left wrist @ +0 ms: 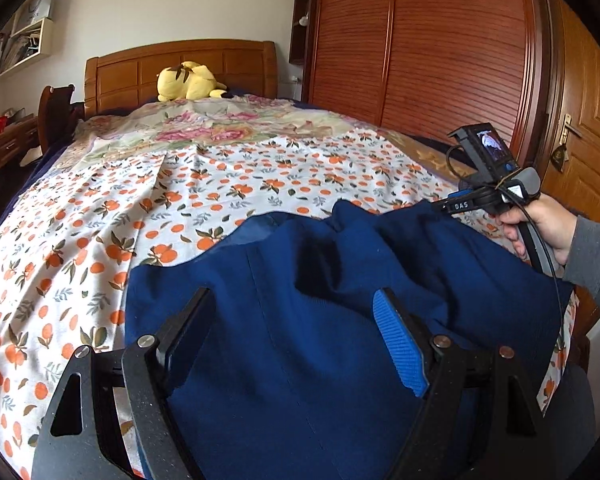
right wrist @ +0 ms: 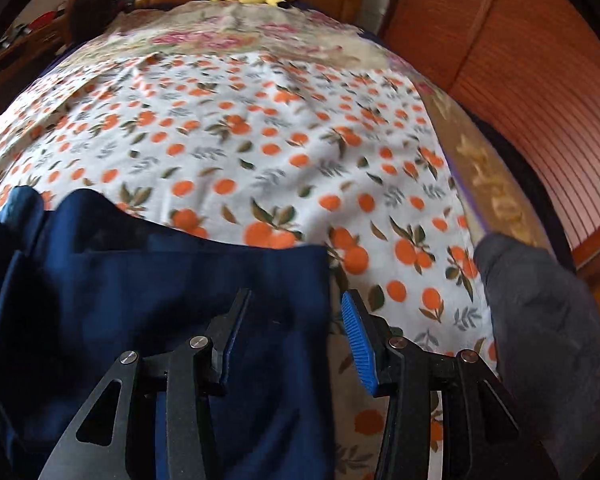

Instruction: Fold large clothes

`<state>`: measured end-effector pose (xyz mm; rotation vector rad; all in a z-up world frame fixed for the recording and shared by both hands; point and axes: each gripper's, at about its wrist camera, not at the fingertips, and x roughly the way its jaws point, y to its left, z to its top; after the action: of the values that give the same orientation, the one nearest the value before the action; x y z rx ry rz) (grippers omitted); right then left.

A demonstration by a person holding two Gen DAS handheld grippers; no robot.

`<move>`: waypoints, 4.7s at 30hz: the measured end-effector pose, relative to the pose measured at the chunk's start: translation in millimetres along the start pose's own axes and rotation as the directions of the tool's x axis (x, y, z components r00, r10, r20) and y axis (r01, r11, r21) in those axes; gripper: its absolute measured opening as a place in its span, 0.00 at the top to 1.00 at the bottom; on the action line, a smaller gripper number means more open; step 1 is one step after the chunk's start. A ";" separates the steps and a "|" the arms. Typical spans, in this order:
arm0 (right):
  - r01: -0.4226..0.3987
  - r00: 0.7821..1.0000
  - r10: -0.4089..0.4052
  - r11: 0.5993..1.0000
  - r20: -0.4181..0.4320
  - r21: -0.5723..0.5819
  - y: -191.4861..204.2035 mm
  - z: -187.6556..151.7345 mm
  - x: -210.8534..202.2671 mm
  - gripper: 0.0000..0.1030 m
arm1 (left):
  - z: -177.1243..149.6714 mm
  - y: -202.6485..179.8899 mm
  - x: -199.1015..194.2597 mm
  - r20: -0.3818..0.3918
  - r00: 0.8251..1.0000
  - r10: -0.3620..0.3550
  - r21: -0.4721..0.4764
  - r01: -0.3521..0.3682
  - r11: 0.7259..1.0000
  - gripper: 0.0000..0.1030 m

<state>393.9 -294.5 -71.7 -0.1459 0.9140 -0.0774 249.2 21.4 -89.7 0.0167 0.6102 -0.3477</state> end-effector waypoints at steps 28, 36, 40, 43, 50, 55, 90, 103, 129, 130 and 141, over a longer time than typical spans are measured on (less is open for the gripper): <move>0.010 0.991 -0.012 1.000 0.134 0.019 -28.5 -34.8 -53.7 0.60 | -3.9 -19.7 -2.5 -0.042 0.998 0.055 0.050 -0.053 0.997 0.21; -0.203 0.964 0.225 0.967 0.141 -0.156 28.7 -98.5 -103.4 0.57 | -10.8 -37.3 -21.4 -0.020 0.999 0.050 0.057 -0.049 0.997 0.21; -0.276 0.942 0.307 0.939 0.136 -0.205 48.8 -126.0 -116.2 0.57 | -24.0 -51.8 -32.9 -0.022 0.999 0.045 0.063 -0.044 0.997 0.21; -0.307 0.929 0.343 0.925 0.142 -0.225 52.3 -139.9 -124.0 0.57 | -32.8 -67.1 -42.8 -0.016 0.999 0.034 0.082 -0.033 0.996 0.21; -0.357 0.925 0.379 0.894 0.032 -0.272 53.7 -169.2 -107.5 0.57 | -45.7 -90.0 -55.1 -0.016 1.000 0.007 0.096 -0.006 0.995 0.21; -0.378 0.916 0.400 0.892 0.042 -0.247 47.5 -174.4 -98.1 0.57 | -54.3 -99.2 -51.1 -0.035 0.999 -0.006 0.090 0.009 0.996 0.21; -0.234 0.951 0.247 0.968 0.187 -0.087 -27.5 -247.4 -182.6 0.57 | -73.9 -137.3 -21.4 -0.173 0.983 0.055 0.099 -0.038 0.994 0.21; -0.358 0.930 0.339 0.923 0.142 0.139 -48.7 -256.9 -144.8 0.30 | -72.6 -139.7 -24.7 -0.197 0.979 0.057 0.097 -0.039 0.995 0.21; -0.303 0.951 0.296 0.951 0.091 0.067 -34.1 -229.8 -151.6 0.78 | -52.7 -93.3 -106.6 -0.023 1.000 0.020 -0.005 -0.020 1.000 0.21; -0.304 0.950 0.296 0.950 0.102 0.069 -34.0 -226.4 -154.9 0.79 | -51.9 -89.0 -111.9 -0.012 1.000 0.017 -0.013 -0.017 1.000 0.21; -0.337 0.893 0.329 0.941 0.307 -0.030 17.7 -168.5 -222.2 0.85 | -61.3 -50.7 -151.4 0.039 0.998 0.054 -0.073 -0.051 0.996 0.21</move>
<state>125.1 -264.1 -1.9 0.0239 0.6133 0.2496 82.9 28.5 -50.3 -0.0435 0.5803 -0.2745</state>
